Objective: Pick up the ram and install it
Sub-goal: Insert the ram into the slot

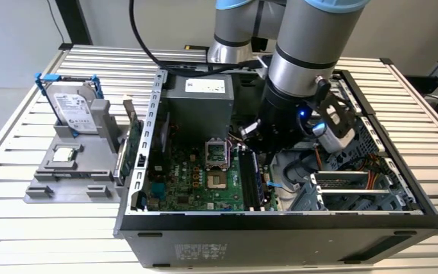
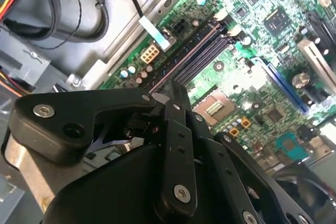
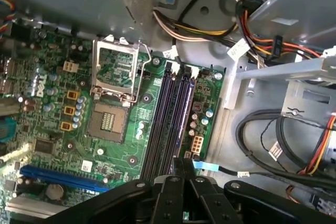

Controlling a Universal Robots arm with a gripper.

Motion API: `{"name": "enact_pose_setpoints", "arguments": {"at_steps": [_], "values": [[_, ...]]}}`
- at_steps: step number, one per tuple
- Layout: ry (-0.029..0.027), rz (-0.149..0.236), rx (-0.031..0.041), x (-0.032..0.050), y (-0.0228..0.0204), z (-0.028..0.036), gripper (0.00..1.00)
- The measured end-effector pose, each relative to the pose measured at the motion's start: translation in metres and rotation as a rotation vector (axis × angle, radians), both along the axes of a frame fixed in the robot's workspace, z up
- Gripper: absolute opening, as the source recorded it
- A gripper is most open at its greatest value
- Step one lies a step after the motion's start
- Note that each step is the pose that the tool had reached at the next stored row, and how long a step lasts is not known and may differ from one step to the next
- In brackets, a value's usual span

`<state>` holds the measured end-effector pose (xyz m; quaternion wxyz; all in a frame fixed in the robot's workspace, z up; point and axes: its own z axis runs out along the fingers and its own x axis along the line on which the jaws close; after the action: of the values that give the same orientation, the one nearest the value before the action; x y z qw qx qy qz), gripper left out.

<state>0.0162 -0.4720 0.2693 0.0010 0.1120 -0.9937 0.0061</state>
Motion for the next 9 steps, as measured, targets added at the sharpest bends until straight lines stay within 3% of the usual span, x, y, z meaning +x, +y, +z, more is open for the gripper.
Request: {"name": "enact_pose_setpoints", "arguments": {"at_steps": [9], "values": [[0.0,0.152,0.0,0.0,0.0,0.0,0.0]]}}
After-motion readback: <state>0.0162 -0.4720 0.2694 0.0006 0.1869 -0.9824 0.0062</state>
